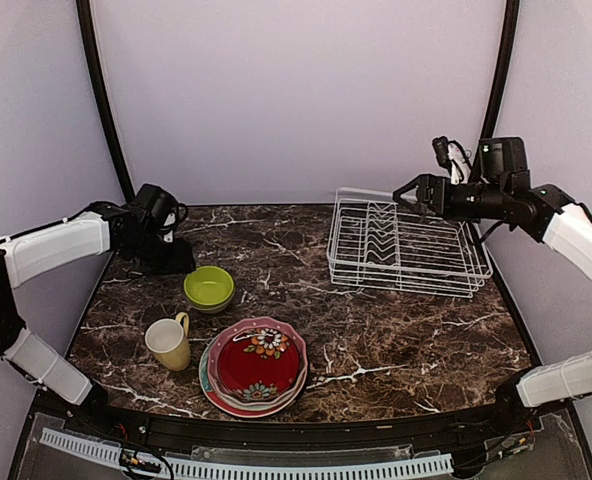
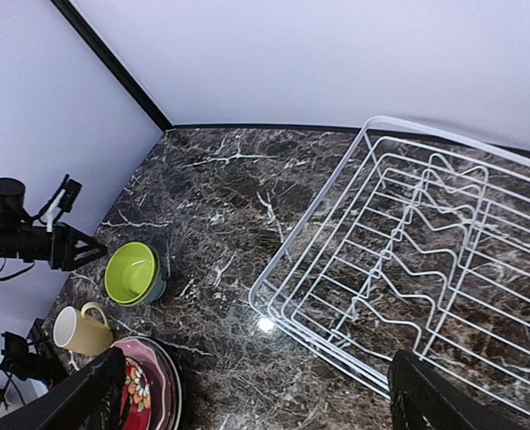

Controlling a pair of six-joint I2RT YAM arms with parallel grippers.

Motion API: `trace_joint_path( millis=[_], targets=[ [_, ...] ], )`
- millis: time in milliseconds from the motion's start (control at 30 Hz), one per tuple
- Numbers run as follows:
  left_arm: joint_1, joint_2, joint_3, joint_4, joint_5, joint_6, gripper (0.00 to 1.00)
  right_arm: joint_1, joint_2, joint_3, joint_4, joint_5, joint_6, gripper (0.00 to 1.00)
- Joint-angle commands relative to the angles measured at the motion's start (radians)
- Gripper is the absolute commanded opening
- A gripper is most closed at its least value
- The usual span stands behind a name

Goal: Unload the mixed dishes from the dish rack
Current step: Place the bowl in the bowl, then reset both arms

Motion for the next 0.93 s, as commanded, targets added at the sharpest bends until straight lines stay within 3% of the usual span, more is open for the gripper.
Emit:
trace_joint_path(
  millis=[0, 233, 533, 733, 900],
  targets=[
    [0.006, -0.147, 0.023, -0.026, -0.081, 0.045, 0.68, -0.005, -0.108, 0.007, -0.062, 0.175, -0.086, 0.99],
    [0.006, -0.403, 0.058, 0.070, -0.104, 0.160, 0.79, -0.004, -0.273, 0.004, -0.075, 0.319, -0.184, 0.99],
    [0.006, -0.691, 0.072, 0.268, -0.101, 0.285, 0.85, -0.004, -0.438, 0.054, -0.028, 0.307, -0.217, 0.99],
    [0.006, -0.772, 0.071, 0.309, -0.142, 0.329, 0.87, -0.004, -0.507, 0.064, -0.026, 0.312, -0.246, 0.99],
    [0.006, -0.796, 0.057, 0.311, -0.169, 0.338, 0.87, -0.005, -0.562, -0.031, 0.012, 0.343, -0.248, 0.99]
  ],
)
